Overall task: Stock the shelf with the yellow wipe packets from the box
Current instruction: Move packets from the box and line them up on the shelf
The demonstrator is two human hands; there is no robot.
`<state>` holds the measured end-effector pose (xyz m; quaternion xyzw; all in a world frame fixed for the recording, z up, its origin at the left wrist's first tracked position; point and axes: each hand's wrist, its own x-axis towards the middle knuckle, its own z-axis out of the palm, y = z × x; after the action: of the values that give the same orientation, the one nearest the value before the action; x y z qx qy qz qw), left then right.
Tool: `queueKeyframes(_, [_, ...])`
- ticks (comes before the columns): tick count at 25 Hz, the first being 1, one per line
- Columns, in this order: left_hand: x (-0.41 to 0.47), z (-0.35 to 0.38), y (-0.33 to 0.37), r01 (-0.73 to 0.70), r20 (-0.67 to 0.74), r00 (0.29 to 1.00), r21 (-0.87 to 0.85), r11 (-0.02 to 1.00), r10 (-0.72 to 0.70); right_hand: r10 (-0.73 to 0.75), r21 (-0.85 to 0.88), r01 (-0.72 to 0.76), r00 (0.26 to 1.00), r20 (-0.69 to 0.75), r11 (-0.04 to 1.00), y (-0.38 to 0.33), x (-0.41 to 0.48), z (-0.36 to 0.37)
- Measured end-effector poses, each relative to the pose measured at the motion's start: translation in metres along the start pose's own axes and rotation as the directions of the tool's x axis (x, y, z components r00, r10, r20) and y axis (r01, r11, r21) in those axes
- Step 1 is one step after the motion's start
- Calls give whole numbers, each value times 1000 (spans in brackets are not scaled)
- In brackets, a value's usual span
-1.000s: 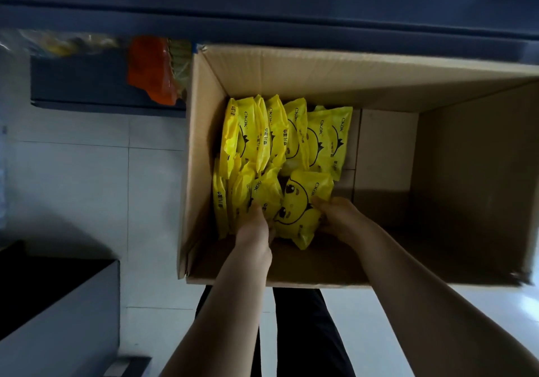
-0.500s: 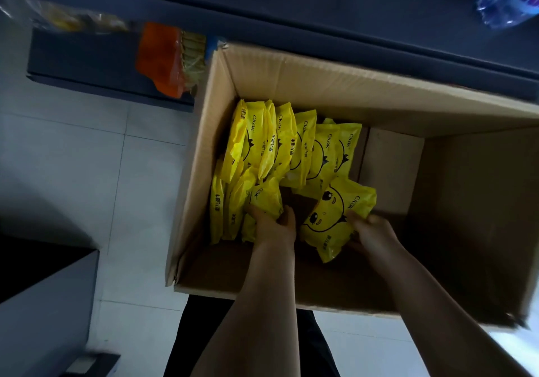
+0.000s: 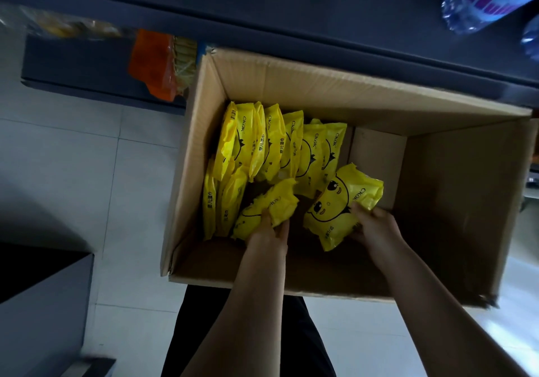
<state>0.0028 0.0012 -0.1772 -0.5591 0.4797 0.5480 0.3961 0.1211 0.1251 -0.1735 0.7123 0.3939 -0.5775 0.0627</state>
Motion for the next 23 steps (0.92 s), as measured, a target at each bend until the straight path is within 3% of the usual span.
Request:
queueKeyframes(2, [-17,-4,1,79,31,996,16,997,-80,-36,38,35,998,48,999,-5,-10,-5])
queueKeyframes(4, [-36,-6,9,36,37,999,101,994,-40,-89,55,84,993,77,995,-11,-22,-9])
queueKeyframes(7, [-59,-15,32,-137,106,989,357,924,106,-166,90,157,981,100,984,-22,-43,-11])
queueKeyframes(11, [-97,-32,69,-419,259,908,568,708,329,-263,86,255,960,97,963,-45,-94,-5])
queueKeyframes(16, [-171,-61,114,-673,479,739,563,480,474,-451,70,446,888,89,892,-65,-180,1])
queueKeyframes(23, [-324,-96,168,-845,592,533,414,339,605,-688,80,689,724,-40,720,-116,-337,-36])
